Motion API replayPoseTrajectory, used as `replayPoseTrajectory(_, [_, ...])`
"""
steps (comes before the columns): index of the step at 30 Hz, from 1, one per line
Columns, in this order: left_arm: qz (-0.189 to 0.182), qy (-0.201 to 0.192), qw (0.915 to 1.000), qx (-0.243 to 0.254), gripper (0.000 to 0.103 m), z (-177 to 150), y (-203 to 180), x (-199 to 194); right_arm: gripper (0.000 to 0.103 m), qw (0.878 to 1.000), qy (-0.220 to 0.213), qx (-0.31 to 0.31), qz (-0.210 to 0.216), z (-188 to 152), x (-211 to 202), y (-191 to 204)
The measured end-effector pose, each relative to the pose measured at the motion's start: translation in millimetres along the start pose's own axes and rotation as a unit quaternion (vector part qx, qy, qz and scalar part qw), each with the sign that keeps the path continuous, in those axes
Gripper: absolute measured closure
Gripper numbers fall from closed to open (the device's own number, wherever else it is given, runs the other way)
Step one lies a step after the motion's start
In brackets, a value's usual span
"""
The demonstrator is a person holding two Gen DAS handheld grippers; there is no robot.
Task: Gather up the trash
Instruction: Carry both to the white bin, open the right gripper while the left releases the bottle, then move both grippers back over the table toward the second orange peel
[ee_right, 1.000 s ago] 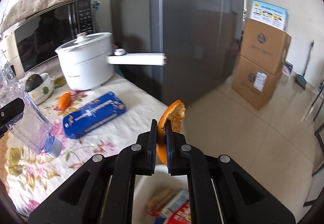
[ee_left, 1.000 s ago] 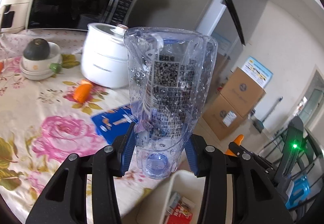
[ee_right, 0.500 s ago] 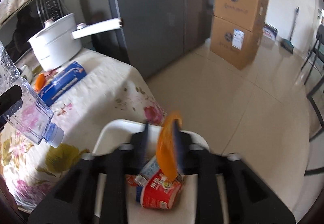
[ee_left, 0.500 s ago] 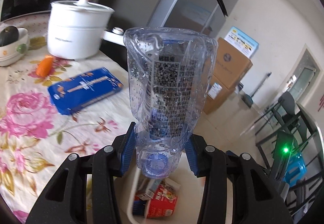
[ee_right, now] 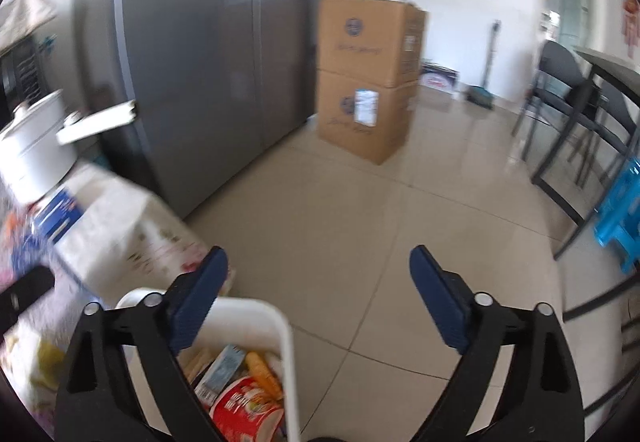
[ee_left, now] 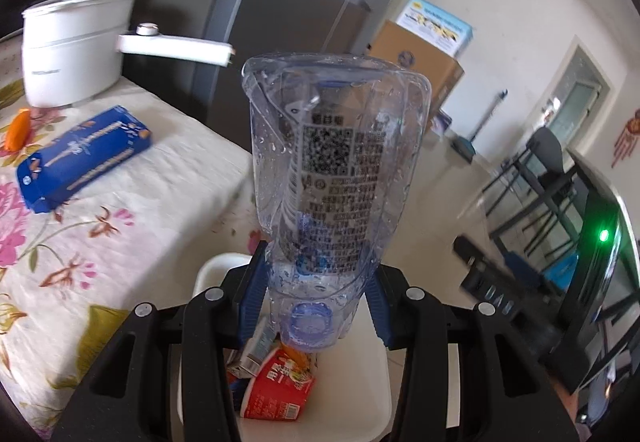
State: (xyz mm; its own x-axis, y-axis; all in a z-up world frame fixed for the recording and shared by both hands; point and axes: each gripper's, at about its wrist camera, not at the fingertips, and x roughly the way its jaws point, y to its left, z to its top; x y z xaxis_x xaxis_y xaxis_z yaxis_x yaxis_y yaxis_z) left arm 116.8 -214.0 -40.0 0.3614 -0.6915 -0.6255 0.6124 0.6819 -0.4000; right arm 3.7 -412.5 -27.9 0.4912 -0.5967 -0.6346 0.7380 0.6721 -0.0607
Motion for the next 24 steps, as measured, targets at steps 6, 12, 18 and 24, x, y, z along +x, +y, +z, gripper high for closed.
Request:
replayPoseTrajectory(6, [-0.004, 0.035, 0.9992, 0.017, 0.058, -10, -14, 21, 0.009, 0.999, 0.008, 0.033, -0.013, 0, 6, -18])
replayPoseTrajectory(12, [-0.002, 0.042, 0.9980, 0.048, 0.045, -13, -34, 29, 0.007, 0.999, 0.005, 0.036, -0.023, -1, 8, -25])
replayPoseTrajectory(18, [0.003, 0.038, 0.9979, 0.052, 0.042, -11, -34, 32, 0.007, 0.999, 0.018, 0.039, -0.019, -2, 14, -24])
replayPoseTrajectory(24, [0.016, 0.031, 0.9986, 0.041, 0.038, -4, -21, 29, 0.007, 0.999, 0.025, 0.026, 0.002, -3, 15, -2])
